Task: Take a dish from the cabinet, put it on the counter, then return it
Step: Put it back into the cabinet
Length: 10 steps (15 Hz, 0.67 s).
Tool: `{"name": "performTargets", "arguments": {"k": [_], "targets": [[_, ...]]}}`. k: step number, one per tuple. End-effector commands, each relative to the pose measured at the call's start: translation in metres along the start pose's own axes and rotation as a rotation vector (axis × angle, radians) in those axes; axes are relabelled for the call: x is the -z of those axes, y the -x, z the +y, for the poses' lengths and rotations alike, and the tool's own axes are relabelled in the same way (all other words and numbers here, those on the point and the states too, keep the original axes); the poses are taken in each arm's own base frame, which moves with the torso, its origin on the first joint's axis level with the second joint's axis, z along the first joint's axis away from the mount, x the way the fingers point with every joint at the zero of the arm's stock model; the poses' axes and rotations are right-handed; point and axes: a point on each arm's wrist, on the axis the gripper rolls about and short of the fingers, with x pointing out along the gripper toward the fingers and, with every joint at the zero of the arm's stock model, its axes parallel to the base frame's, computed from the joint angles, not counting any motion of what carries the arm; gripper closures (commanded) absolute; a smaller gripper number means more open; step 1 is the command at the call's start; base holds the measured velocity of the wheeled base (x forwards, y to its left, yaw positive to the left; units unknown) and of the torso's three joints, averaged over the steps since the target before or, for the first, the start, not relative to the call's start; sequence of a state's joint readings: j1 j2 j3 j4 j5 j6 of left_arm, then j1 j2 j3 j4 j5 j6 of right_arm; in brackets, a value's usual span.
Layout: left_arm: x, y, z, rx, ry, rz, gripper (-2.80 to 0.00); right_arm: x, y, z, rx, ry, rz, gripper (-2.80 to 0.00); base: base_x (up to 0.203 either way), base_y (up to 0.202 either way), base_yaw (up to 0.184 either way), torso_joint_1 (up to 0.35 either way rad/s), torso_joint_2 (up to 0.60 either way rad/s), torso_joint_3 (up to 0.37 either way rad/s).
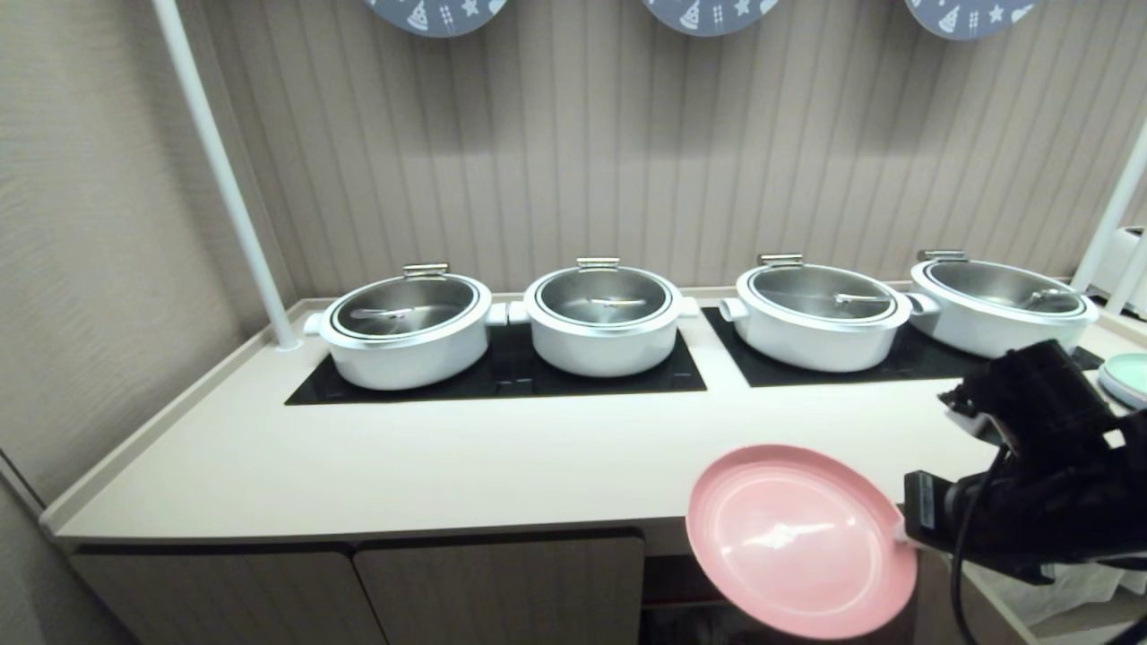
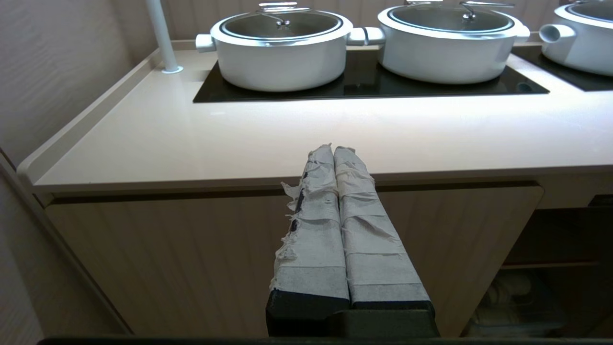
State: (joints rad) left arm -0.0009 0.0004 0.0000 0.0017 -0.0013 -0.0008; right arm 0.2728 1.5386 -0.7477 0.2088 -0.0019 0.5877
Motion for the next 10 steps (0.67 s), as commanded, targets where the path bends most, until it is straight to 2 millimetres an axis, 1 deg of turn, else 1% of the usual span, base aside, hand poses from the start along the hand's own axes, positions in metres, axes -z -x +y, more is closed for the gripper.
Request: {"name": "performTargets", "arguments": {"k": [1, 7, 10], "targets": [[0.000, 0.000, 0.000, -0.001, 0.000, -0.001, 0.00, 0.008, 0.012, -0.005, -0.015, -0.005, -0.020, 0.00, 0.000, 0.000, 0.000, 0.000, 0.00, 0.000], [0.000, 0.000, 0.000, 0.000, 0.000, -0.001, 0.00, 0.038, 0.029, -0.025, -0.019, -0.024, -0.021, 0.00, 0.000, 0.000, 0.000, 0.000, 0.00, 0.000], [0.000, 0.000, 0.000, -0.002, 0.001, -0.001, 0.00, 0.058, 0.034, -0.038, -0.011, -0.048, -0.008, 0.00, 0.000, 0.000, 0.000, 0.000, 0.00, 0.000]]}}
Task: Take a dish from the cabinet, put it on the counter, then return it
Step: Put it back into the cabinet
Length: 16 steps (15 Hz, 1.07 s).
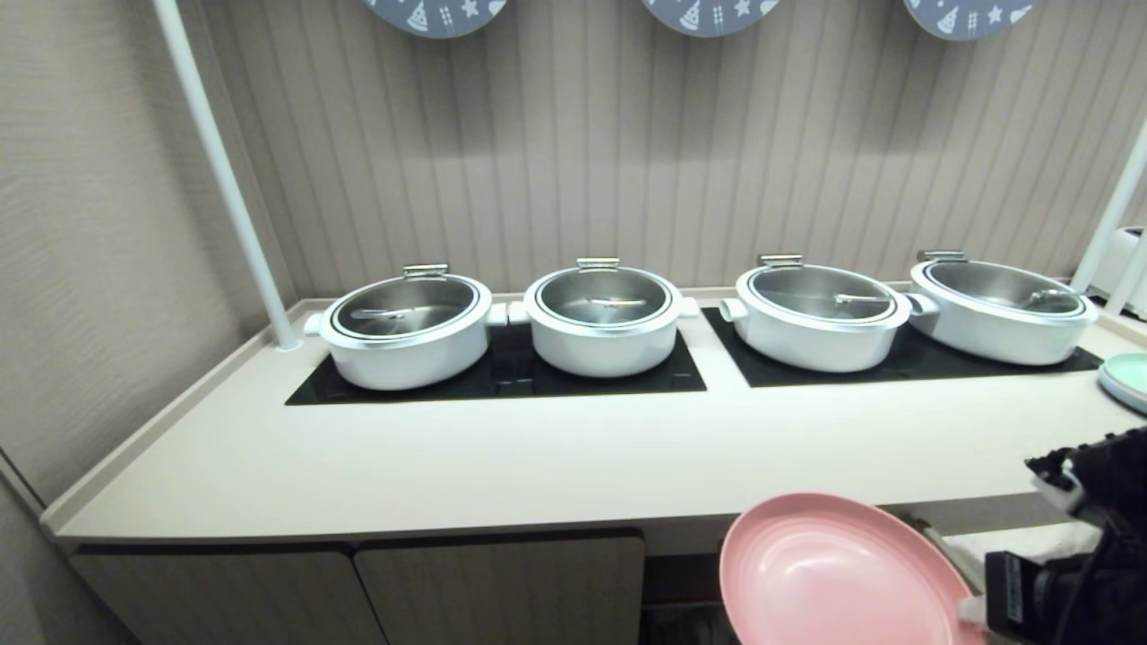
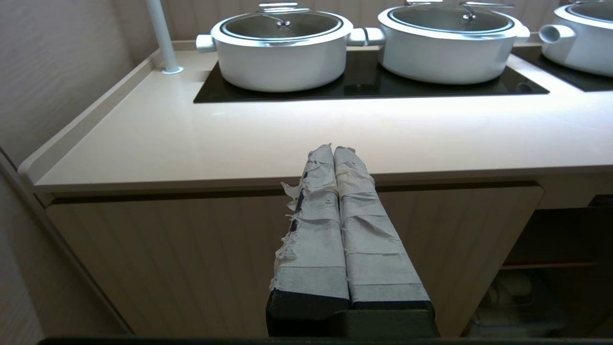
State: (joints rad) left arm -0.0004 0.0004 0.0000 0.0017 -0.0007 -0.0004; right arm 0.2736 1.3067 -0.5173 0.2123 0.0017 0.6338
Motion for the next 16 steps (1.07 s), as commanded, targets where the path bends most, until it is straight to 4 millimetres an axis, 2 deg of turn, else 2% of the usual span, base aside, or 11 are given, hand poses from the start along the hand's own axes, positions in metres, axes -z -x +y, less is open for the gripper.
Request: {"name": "performTargets", "arguments": {"k": [1, 5, 16], "targets": [[0.000, 0.000, 0.000, 0.000, 0.001, -0.001, 0.00, 0.012, 0.006, -0.009, -0.007, -0.004, -0.006, 0.00, 0.000, 0.000, 0.000, 0.000, 0.00, 0.000], [0.000, 0.000, 0.000, -0.001, 0.001, -0.001, 0.00, 0.035, 0.010, -0.025, -0.032, -0.005, 0.036, 0.00, 0.000, 0.000, 0.000, 0.000, 0.00, 0.000], [0.000, 0.000, 0.000, 0.000, 0.001, -0.001, 0.00, 0.047, 0.008, -0.033, -0.014, -0.027, 0.063, 0.00, 0.000, 0.000, 0.000, 0.000, 0.00, 0.000]]}}
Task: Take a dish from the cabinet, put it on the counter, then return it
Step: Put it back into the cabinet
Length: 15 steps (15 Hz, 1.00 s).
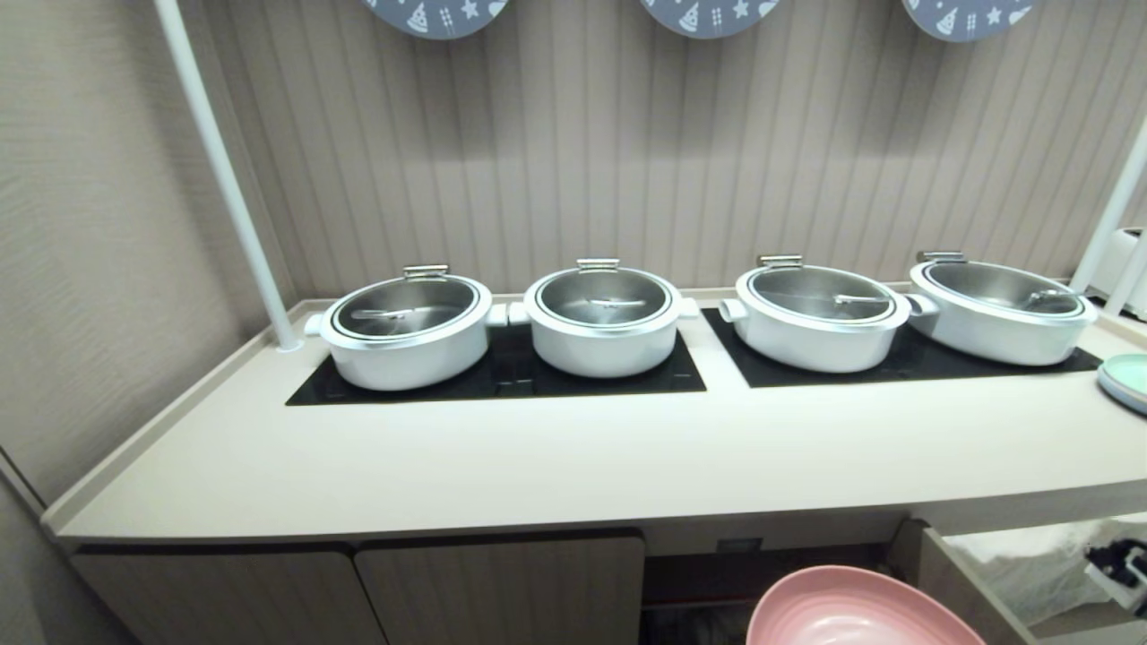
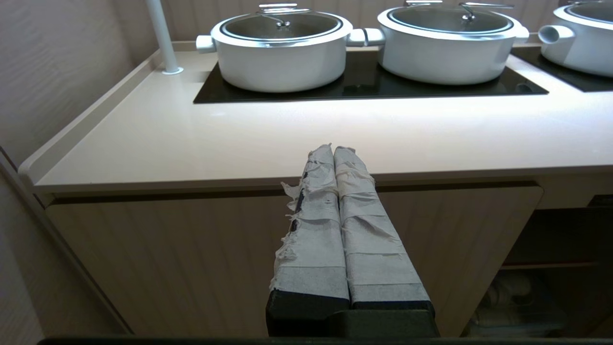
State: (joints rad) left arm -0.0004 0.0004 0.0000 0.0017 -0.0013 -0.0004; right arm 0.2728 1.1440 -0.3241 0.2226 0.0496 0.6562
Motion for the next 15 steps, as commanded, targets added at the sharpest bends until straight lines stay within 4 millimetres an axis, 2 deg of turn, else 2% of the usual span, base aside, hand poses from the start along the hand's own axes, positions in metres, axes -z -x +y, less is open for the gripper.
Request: {"name": "performTargets", "arguments": {"k": [1, 15], "targets": [[0.0000, 0.0000, 0.0000, 0.001, 0.000, -0.001, 0.00, 0.0028, -0.0008, -0.0022, 0.005, -0.003, 0.008, 0.00, 0.000, 0.000, 0.000, 0.000, 0.00, 0.000], [0.0000, 0.0000, 0.0000, -0.002, 0.001, -0.001, 0.00, 0.0014, -0.0003, -0.0011, 0.002, 0.003, -0.003, 0.00, 0.000, 0.000, 0.000, 0.000, 0.00, 0.000]]}}
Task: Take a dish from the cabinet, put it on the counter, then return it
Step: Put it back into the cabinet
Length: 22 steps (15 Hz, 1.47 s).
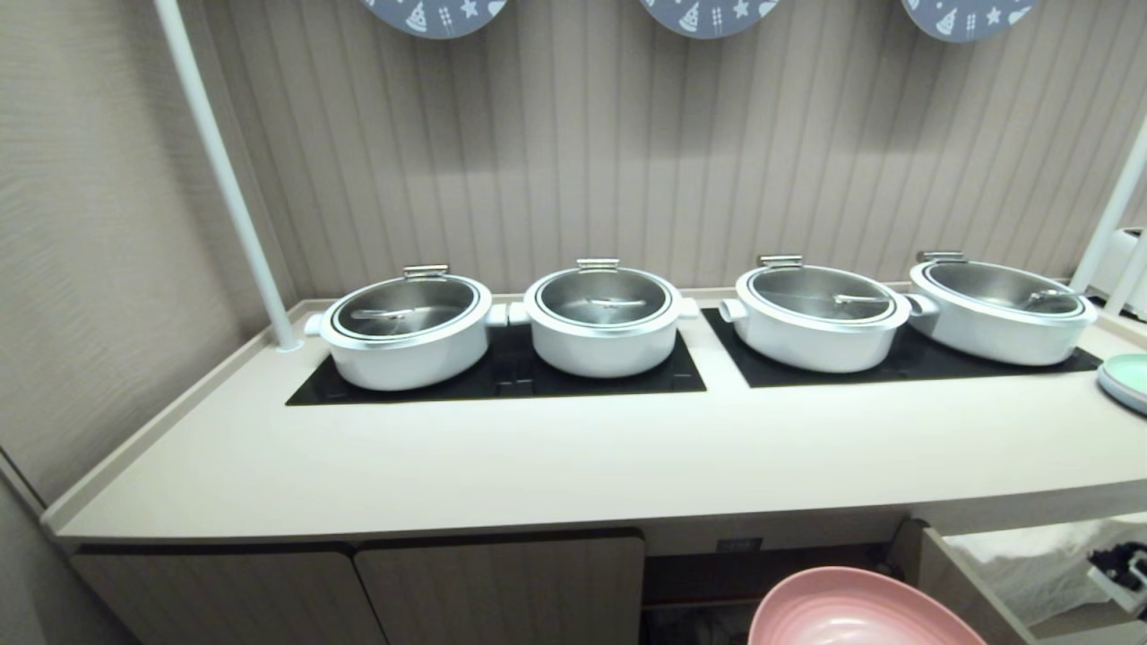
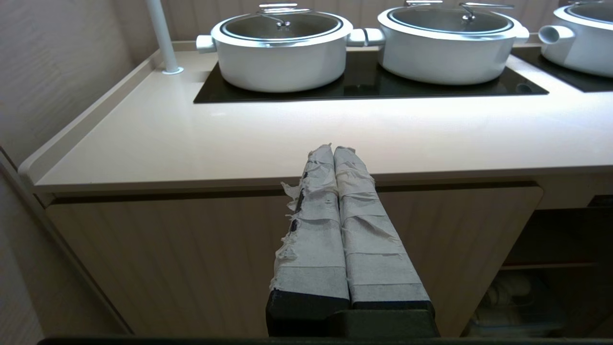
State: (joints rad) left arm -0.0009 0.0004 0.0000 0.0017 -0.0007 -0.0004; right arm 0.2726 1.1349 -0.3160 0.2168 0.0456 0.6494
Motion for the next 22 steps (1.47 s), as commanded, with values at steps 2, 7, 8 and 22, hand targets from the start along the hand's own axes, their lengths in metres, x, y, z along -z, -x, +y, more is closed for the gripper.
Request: {"name": "performTargets", "arguments": {"k": [2, 7, 8, 22], "targets": [[0.0000, 0.0000, 0.0000, -0.001, 0.000, -0.001, 0.00, -0.0002, -0.0007, 0.0002, 0.002, -0.004, 0.004, 0.00, 0.000, 0.000, 0.000, 0.000, 0.00, 0.000], [0.0000, 0.0000, 0.0000, 0.000, 0.001, -0.001, 0.00, -0.0006, -0.0001, 0.0006, -0.004, -0.007, -0.001, 0.00, 0.000, 0.000, 0.000, 0.000, 0.00, 0.000], [0.0000, 0.0000, 0.0000, -0.001, 0.001, -0.001, 0.00, -0.0002, -0.0001, 0.0004, -0.004, -0.005, 0.000, 0.00, 0.000, 0.000, 0.000, 0.000, 0.00, 0.000], [-0.0001, 0.0000, 0.0000, 0.001, 0.000, -0.001, 0.00, -0.0004, -0.0019, 0.0016, -0.002, -0.028, 0.013, 0.00, 0.000, 0.000, 0.000, 0.000, 0.00, 0.000]]}}
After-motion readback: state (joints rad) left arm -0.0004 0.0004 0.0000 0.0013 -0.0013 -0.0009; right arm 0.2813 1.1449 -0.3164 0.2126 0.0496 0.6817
